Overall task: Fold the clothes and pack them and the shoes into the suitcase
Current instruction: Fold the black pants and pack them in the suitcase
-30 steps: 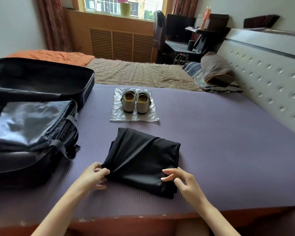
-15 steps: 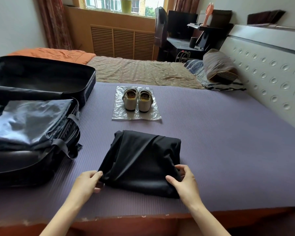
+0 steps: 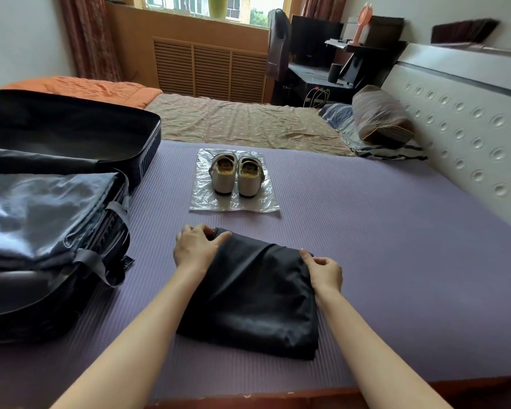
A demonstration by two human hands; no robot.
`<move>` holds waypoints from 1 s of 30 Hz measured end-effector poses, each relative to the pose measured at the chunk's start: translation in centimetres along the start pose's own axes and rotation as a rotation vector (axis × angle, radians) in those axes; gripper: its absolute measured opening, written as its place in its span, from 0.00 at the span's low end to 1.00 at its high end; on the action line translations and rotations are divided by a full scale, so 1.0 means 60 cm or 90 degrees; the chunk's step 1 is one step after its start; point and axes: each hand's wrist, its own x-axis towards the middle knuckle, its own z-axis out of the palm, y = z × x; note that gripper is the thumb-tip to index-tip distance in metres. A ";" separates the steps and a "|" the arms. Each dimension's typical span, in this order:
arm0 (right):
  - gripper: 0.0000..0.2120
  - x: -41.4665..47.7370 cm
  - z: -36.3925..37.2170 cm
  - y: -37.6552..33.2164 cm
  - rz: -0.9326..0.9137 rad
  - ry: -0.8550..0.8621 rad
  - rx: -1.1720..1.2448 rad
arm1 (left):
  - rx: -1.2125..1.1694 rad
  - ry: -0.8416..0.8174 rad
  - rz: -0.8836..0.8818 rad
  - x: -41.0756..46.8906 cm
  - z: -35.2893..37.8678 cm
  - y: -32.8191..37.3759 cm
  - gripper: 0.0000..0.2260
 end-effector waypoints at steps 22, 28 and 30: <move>0.23 -0.021 -0.031 0.038 -0.062 -0.112 0.066 | -0.222 0.056 -0.062 -0.003 -0.018 -0.033 0.23; 0.20 -0.109 -0.069 0.078 -0.098 -0.092 -0.007 | -0.213 -0.069 -0.125 -0.116 -0.061 -0.081 0.18; 0.19 -0.134 -0.075 0.089 -0.116 -0.082 -0.025 | -0.225 -0.102 -0.115 -0.148 -0.069 -0.097 0.12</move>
